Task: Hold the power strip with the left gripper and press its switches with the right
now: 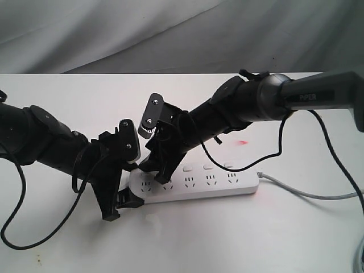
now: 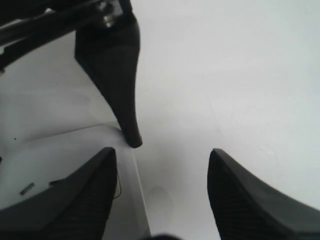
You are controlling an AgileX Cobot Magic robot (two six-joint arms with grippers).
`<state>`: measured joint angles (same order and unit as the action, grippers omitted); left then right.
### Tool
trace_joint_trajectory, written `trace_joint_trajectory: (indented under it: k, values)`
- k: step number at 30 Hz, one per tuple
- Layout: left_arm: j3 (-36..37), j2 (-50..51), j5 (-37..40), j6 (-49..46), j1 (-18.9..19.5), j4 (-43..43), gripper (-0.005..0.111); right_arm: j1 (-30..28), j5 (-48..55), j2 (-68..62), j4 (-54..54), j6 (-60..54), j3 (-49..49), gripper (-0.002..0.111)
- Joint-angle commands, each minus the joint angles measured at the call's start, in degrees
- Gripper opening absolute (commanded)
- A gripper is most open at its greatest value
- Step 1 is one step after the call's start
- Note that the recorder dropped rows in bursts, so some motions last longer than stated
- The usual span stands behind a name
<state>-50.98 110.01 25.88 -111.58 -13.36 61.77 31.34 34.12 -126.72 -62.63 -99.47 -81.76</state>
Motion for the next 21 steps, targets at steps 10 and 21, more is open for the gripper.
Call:
trace_joint_trajectory:
  k: [10, 21]
  values:
    - [-0.3, 0.1, -0.6, 0.2, 0.1, -0.2, 0.056, 0.0, 0.3, -1.6, 3.7, -0.5, -0.3, 0.051]
    - [-0.3, 0.1, -0.6, 0.2, 0.1, -0.2, 0.056, -0.1, -0.6, -3.5, 4.6, -0.5, -0.3, 0.051]
